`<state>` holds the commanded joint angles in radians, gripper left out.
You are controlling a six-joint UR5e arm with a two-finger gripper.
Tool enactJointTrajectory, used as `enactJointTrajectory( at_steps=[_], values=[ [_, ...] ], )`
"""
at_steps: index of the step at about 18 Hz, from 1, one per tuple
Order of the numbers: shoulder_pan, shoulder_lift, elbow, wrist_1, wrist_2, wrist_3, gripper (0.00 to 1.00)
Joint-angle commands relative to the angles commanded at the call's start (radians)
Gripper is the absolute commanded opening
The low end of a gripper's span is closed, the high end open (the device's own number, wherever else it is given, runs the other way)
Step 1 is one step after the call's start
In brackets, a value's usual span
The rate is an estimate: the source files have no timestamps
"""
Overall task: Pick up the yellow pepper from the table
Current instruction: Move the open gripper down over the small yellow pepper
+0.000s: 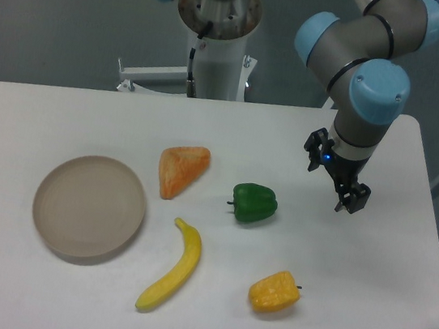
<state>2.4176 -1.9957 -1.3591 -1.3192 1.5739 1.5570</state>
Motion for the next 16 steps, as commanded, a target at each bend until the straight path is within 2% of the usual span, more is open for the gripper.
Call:
enactJointTrajectory(
  at_steps=[10, 13, 16],
  values=[
    [0.002, -0.011, 0.011, 0.008, -0.037, -0.014, 1.00],
    [0.000, -0.058, 0.090, 0.006, -0.068, -0.037, 1.00],
    [-0.023, -0.130, 0.176, 0.006, -0.068, -0.078, 1.00]
  ],
)
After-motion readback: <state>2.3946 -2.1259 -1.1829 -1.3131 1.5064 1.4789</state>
